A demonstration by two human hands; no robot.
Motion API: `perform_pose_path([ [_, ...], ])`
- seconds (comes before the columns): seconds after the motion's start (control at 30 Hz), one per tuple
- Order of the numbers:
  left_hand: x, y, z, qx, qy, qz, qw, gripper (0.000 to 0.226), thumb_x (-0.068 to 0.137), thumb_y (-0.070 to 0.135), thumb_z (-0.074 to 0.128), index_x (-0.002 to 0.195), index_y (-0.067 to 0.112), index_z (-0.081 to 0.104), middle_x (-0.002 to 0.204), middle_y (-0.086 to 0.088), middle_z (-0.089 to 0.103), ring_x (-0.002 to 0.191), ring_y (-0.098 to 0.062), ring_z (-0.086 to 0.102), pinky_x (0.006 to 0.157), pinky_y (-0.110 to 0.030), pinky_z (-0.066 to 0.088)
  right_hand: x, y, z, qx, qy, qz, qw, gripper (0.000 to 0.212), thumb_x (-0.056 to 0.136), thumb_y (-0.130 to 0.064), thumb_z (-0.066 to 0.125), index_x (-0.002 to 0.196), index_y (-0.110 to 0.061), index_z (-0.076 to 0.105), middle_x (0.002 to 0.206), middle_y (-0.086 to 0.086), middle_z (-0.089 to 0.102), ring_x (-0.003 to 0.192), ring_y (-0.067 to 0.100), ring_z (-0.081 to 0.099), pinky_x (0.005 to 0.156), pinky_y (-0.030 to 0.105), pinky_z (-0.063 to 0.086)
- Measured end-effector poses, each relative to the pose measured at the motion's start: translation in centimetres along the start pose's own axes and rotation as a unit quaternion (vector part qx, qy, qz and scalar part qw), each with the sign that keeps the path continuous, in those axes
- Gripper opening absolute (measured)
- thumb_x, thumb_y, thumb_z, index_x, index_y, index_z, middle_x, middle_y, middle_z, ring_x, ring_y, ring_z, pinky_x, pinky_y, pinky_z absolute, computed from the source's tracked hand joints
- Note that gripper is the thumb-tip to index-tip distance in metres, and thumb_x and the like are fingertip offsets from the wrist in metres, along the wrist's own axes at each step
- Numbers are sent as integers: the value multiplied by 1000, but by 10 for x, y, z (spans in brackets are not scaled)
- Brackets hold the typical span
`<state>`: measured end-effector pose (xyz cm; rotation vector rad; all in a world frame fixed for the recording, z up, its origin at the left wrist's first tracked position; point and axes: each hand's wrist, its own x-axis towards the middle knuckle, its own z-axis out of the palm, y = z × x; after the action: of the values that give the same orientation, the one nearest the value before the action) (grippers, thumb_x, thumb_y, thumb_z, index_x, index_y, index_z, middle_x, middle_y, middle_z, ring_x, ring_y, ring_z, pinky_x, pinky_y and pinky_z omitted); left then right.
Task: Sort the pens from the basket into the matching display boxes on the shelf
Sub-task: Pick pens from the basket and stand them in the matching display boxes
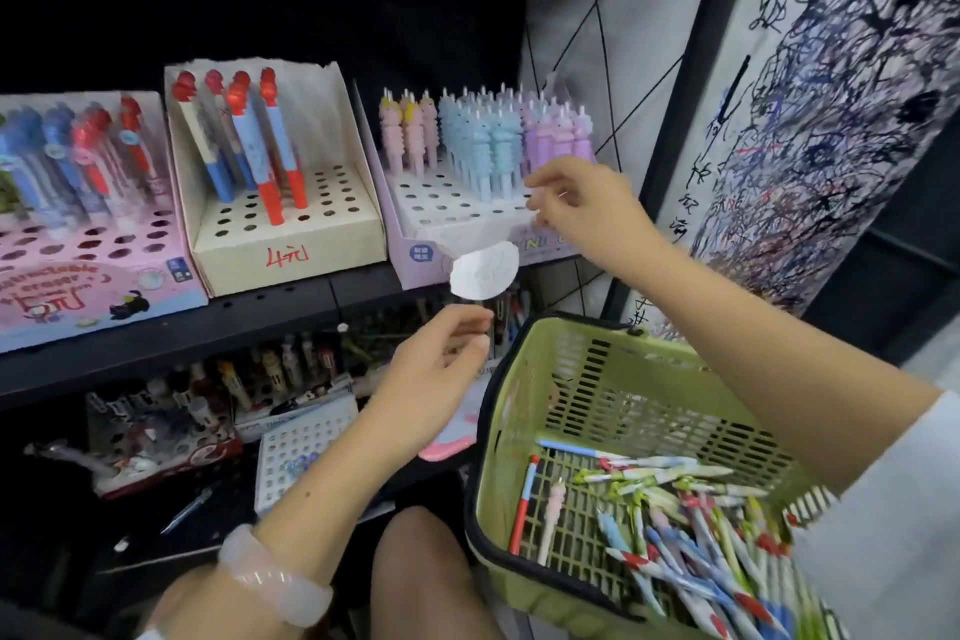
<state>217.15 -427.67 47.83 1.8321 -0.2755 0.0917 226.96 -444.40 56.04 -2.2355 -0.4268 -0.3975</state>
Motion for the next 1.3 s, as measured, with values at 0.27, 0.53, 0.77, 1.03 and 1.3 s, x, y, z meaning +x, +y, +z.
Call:
perform_pose_path([
  [0.27,-2,-41,75,83,-141,-39,986,20,97,17,45,114,23,54,105,19,53,93,14,48,74,6,32,-118,127,15,-126,-228,95,961,19,93,-13,52,109,-11,63,105,6,69,91,15,63,81,19,46],
  [0.53,3,-68,107,144,-274,-124,943,26,98,26,42,122,24,52,111,15,51,107,-2,47,78,-3,35,-216,236,37,-356,-487,238,761,45,87,-50,53,95,-6,56,98,12,61,96,28,57,81,36,49],
  [0.77,2,-74,109,156,-296,-132,933,26,98,28,42,122,28,52,109,23,48,96,17,42,75,3,33,-256,253,63,-328,-440,285,786,73,79,-52,62,128,-4,35,127,18,45,121,33,42,107,41,32],
  [1.03,-1,-75,107,155,-286,-138,935,27,97,28,42,123,25,52,119,14,52,108,0,46,83,-7,34,-274,244,68,-139,-411,333,837,85,87,-19,61,147,-8,2,128,21,52,101,33,58,51,22,32],
  [1.3,-1,-72,106,138,-281,-151,938,25,98,27,42,120,27,53,120,12,53,111,-3,47,92,-22,37,-258,225,66,-85,-387,322,860,42,89,-14,54,127,-5,38,97,17,58,83,29,58,60,28,39],
])
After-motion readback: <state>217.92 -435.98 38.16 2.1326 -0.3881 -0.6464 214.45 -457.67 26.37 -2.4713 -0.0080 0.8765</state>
